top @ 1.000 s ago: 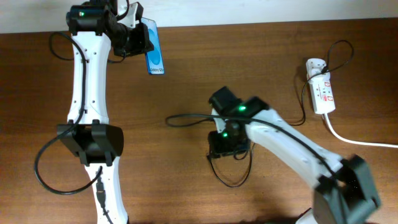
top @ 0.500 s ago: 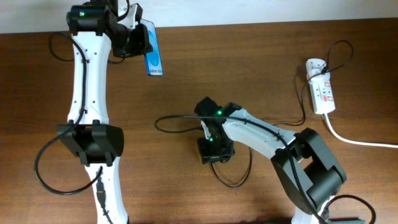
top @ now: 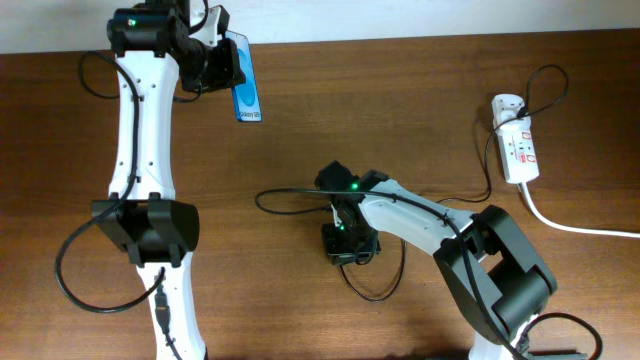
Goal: Plug charger to phone and switch on socket
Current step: 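Raise the phone with the left gripper and bring the plug toward it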
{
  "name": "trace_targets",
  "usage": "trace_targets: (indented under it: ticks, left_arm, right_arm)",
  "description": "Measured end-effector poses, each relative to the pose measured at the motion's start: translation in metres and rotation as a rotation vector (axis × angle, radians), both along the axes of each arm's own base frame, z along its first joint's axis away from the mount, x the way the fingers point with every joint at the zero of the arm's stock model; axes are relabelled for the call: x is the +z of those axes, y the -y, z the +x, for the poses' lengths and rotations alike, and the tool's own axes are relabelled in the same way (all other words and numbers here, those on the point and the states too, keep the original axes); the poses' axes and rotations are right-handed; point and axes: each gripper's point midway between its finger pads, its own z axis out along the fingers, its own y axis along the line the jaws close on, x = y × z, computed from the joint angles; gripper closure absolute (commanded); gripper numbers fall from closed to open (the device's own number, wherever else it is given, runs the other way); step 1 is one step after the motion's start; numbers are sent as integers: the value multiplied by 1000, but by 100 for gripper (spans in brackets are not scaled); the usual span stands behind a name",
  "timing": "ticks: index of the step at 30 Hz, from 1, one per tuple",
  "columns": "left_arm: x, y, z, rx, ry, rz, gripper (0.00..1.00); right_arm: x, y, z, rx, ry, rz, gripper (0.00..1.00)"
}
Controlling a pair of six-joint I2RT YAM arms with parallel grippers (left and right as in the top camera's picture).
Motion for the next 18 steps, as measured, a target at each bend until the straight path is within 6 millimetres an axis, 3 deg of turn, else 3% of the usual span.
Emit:
trace_targets:
  ticks: [14,18]
  left_arm:
    - [0,0,0,0,0,0,100]
    - [0,1,0,-2,0,-4,100]
  right_arm:
    - [-1,-1,4,0,21,1,88]
    - [-1,-1,4,0,21,1,84]
